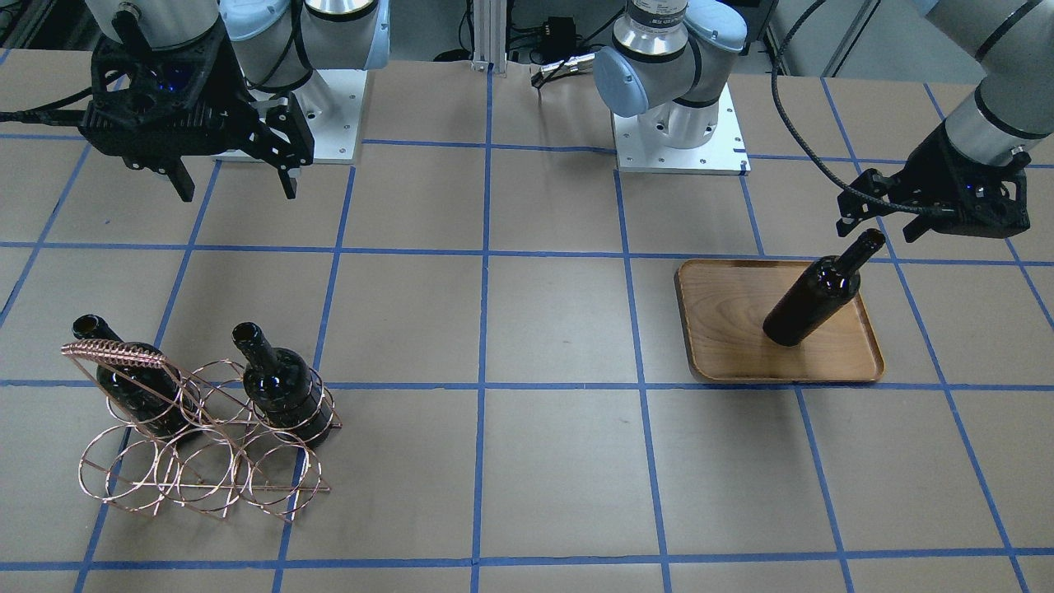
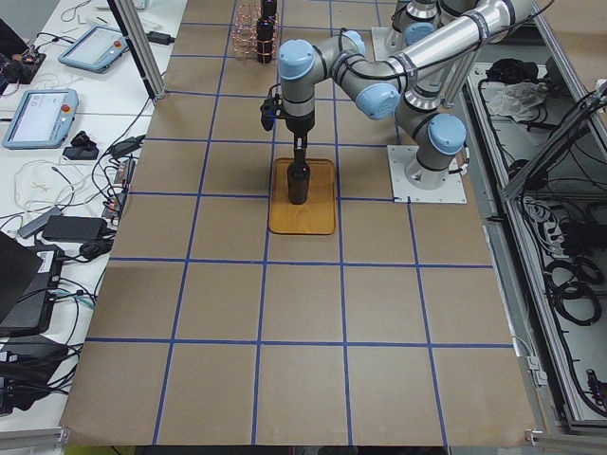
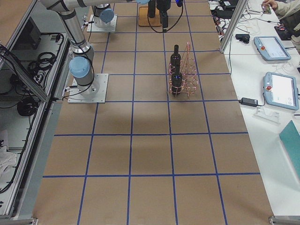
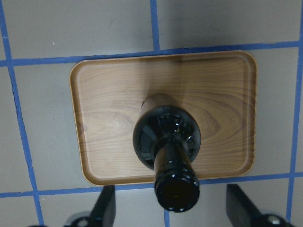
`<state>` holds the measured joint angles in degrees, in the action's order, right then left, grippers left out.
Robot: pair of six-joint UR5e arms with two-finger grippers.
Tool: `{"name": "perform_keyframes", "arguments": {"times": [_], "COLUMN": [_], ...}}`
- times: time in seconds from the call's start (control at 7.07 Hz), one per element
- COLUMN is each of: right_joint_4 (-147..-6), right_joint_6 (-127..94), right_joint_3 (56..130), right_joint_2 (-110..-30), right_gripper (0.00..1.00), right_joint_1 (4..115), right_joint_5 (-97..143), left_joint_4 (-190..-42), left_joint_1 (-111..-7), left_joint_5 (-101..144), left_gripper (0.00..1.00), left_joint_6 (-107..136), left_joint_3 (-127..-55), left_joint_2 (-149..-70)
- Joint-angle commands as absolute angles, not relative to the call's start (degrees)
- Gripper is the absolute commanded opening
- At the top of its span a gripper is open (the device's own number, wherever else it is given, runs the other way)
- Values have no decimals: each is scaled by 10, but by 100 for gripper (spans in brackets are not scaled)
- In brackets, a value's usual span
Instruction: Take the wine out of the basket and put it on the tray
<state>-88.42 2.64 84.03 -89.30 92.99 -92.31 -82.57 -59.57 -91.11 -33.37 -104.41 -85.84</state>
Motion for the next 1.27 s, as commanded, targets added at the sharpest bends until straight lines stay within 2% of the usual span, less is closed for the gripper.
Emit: {"name": "perform_keyframes", "arguments": {"times": [0.0,0.14,0.42,0.71,1.13], "right_joint_4": [-883,-883,-883,-882,-884], "right_joint_6": [26,26,26,24,24], "right_joint_3": [840,840,840,841,841], "right_joint_2": [-893,-893,-893,-893,-893], "right_gripper": [100,100,100,100,100], "right_joint_1": [930,930,930,930,930], "right_joint_5": [-923,-923,-922,-921,-922], "left_joint_4": [-871,-926,-975,-974,-974], "left_joint_1": [-599,-613,-726,-801,-806], "left_joint_5": [-908,-904,-907,-908,-903], "left_gripper": [100,99,100,100,100], "left_joint_6": [-329,-277,-119,-33,-30], "left_joint_3": [-1001,-952,-869,-849,-851], "left_joint_2": [-845,-845,-847,-854,-855]}}
